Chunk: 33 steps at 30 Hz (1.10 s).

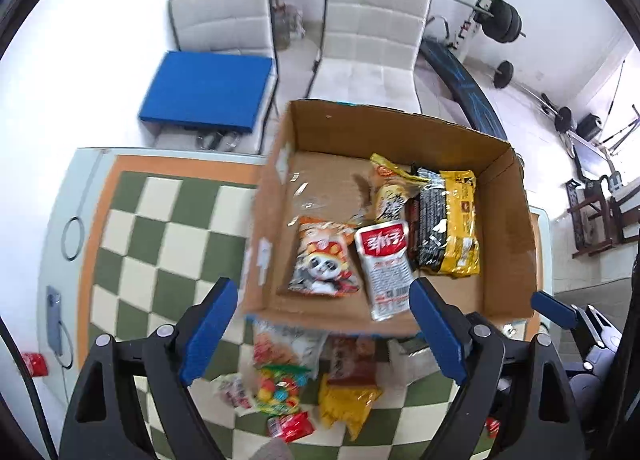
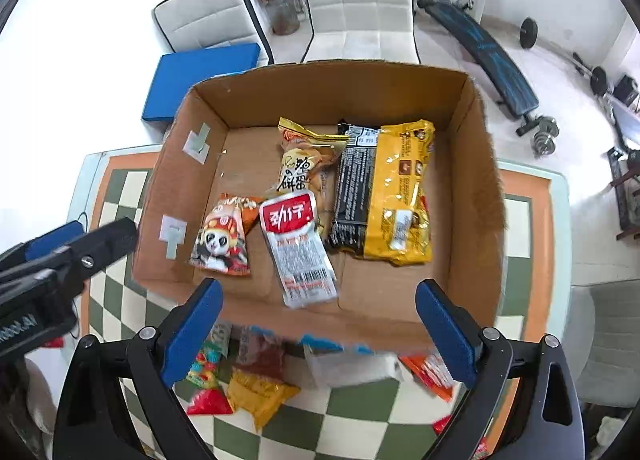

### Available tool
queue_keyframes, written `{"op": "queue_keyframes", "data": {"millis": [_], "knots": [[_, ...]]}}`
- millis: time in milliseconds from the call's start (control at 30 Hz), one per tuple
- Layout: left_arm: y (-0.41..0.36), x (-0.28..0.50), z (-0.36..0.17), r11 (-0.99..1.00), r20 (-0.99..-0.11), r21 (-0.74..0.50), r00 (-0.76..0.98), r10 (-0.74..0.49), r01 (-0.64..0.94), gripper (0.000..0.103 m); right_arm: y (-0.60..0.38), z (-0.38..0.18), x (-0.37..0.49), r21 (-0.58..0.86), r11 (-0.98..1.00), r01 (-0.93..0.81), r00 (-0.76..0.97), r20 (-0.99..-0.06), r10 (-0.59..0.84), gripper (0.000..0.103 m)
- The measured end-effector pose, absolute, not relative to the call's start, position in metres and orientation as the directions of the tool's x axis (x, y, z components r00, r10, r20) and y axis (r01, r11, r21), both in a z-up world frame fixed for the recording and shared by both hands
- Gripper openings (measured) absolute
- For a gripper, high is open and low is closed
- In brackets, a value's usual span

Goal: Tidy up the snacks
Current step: 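Grasp the yellow snack bag with the right tool while the left tool grasps the white candy bag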

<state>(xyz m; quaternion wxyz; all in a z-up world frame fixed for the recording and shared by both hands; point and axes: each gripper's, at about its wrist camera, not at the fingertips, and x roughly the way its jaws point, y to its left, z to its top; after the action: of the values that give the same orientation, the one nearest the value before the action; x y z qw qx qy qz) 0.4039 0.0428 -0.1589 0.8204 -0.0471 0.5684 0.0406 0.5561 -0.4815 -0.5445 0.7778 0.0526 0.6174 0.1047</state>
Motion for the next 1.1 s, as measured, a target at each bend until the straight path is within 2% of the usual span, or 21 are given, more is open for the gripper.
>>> {"op": "queue_keyframes", "data": {"millis": [167,333,533,767,1100], "knots": [[0.072,0.353,-0.171,0.988,-0.955,-0.007,0.294,0.040,-0.155,0.088,-0.484,-0.549,0.513,0.293,0.955,-0.045,0.180,-0.938,0.296,0.096],[0.132,0.314,-0.226,0.972,-0.991,-0.044,0.136,-0.013,-0.229,0.088,-0.470,-0.592,0.471,0.409,0.911,0.049,0.050,-0.912,0.406,0.077],[0.176,0.301,-0.294,0.950,-0.993,-0.110,-0.007,-0.117,-0.291,0.088,-0.441,-0.644,0.452,0.403,0.903,0.147,-0.047,-0.910,0.413,0.077],[0.175,0.304,-0.359,0.941,-0.969,-0.170,-0.126,-0.214,-0.292,0.088,-0.419,-0.676,0.452,0.347,0.920,0.184,-0.102,-0.924,0.369,0.077],[0.174,0.308,-0.378,0.931,-0.956,-0.219,-0.127,-0.265,-0.293,0.088,-0.404,-0.709,0.460,0.323,0.909,0.264,-0.172,-0.911,0.374,0.077]]}}
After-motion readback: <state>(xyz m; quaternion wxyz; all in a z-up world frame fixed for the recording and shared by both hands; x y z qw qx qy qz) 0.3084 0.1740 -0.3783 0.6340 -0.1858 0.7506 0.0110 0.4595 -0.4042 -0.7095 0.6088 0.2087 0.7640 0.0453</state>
